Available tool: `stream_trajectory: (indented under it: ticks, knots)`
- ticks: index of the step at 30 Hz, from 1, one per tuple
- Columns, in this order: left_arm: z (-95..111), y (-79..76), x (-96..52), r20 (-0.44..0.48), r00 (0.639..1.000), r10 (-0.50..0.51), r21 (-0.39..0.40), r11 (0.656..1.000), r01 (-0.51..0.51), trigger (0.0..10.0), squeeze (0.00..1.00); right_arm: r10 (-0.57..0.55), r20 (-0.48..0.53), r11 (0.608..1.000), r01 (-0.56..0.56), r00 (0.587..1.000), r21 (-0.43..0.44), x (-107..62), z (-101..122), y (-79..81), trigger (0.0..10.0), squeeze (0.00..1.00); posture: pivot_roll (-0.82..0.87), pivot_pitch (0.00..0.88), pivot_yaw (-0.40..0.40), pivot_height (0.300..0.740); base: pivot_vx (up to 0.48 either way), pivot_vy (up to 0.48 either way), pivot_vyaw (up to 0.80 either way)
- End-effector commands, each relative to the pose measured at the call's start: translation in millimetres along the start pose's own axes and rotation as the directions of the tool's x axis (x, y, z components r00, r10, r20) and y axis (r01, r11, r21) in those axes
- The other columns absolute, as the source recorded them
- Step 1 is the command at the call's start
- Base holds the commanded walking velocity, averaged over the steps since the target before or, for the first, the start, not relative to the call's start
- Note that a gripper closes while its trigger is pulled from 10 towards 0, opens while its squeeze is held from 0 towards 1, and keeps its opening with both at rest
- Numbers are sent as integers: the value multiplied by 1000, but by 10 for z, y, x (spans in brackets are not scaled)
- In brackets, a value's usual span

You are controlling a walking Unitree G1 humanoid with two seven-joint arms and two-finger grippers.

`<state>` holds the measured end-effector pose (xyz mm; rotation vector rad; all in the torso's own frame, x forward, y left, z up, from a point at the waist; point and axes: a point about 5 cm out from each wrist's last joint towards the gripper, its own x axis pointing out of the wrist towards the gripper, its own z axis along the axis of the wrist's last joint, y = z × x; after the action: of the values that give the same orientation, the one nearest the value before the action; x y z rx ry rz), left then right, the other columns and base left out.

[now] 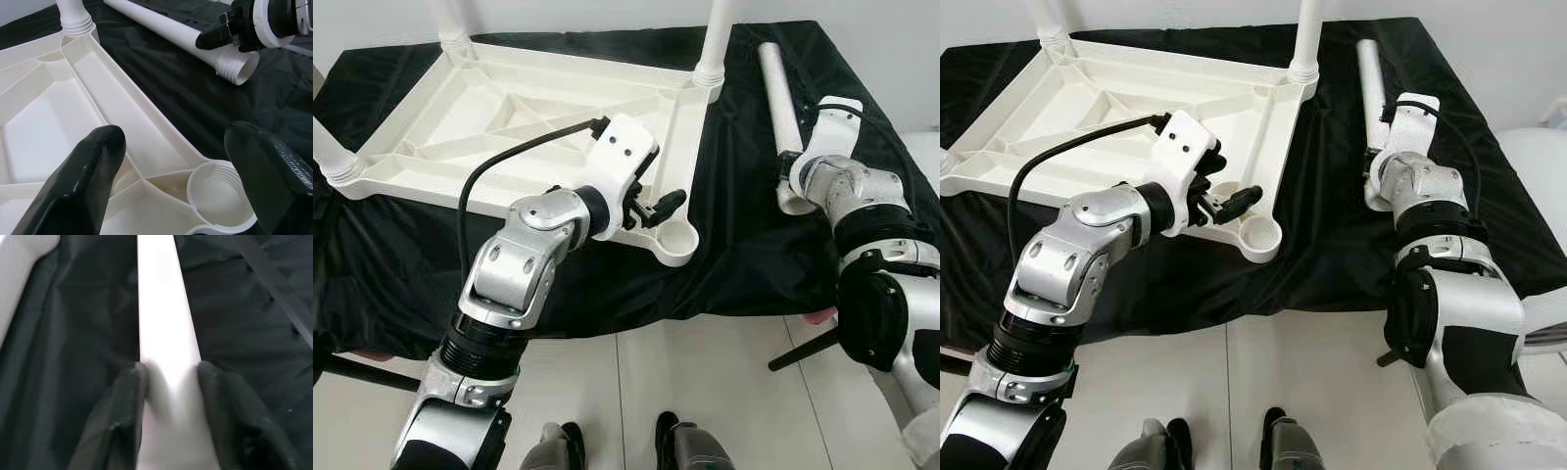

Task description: Building children table

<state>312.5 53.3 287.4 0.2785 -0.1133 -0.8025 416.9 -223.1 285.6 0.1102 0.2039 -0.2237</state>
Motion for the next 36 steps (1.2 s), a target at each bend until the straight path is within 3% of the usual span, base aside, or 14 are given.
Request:
stream_trajectory:
  ticks: [1, 4, 5, 7, 8, 16, 17, 29, 30, 33, 34, 36]
  knots:
    - [26, 16, -6, 10, 999, 31, 1, 1000, -31, 10000, 0, 4, -177, 1000, 0, 984, 24, 47, -400, -3, 0, 0, -76, 312, 51, 740, 0, 0, 0]
    - [34, 31, -11, 12, 999, 32, 6, 999, -32, 10000, 0, 10, -192, 999, -3, 981, 37, 46, -419, -11, 0, 0, -75, 317, 53, 740, 0, 0, 0]
    - [42, 40, -13, 15, 999, 34, 10, 999, -34, 10000, 0, 21, -204, 999, -11, 979, 49, 42, -423, -4, 5765, 0, -76, 319, 52, 740, 0, 0, 0]
    - [42, 40, -13, 15, 999, 34, 10, 999, -34, 10000, 0, 21, -204, 999, -11, 979, 49, 42, -423, -4, 5765, 0, -76, 319, 52, 740, 0, 0, 0]
    - [47, 50, -16, 17, 999, 36, 11, 999, -36, 10000, 0, 27, -207, 999, -17, 978, 50, 40, -422, 6, 10000, 0, -77, 320, 52, 740, 0, 0, 0]
    - [55, 69, -6, 24, 999, 44, 10, 999, -44, 10000, 0, 2, -203, 999, -9, 979, -35, 49, -473, 31, 10000, 0, -81, 322, 52, 740, 0, 0, 0]
    - [55, 71, -3, 24, 999, 46, 11, 999, -46, 10000, 0, -4, -205, 999, -6, 979, -51, 52, -496, 23, 10000, 1000, -81, 322, 51, 740, 0, 0, 0]
    - [57, 70, -5, 28, 999, 45, 10, 999, -45, 10000, 0, -7, -299, 999, 18, 954, 32, 35, -582, 16, 10000, 1000, -84, 323, 49, 740, 0, 0, 0]
    - [61, 74, -4, 30, 998, 47, 11, 999, -47, 10000, 0, 4, -331, 998, 16, 944, 60, 25, -603, 35, 10000, 0, -86, 322, 50, 740, 0, 0, 0]
    - [70, 79, 0, 35, 998, 49, 9, 999, -50, 10000, 0, 14, -381, 993, 31, 925, 111, 8, -641, 60, 10000, 0, -87, 322, 50, 740, 0, 0, 0]
    - [72, 79, 2, 36, 998, 50, 9, 999, -50, 10000, 0, 18, -397, 991, 36, 918, 127, 3, -655, 66, 7882, 0, -87, 322, 50, 740, 0, 0, 0]
    - [76, 77, 3, 39, 998, 50, 9, 999, -50, 10000, 0, 20, -420, 987, 49, 907, 153, -3, -685, 67, 1765, 0, -86, 323, 49, 740, 0, 0, 0]
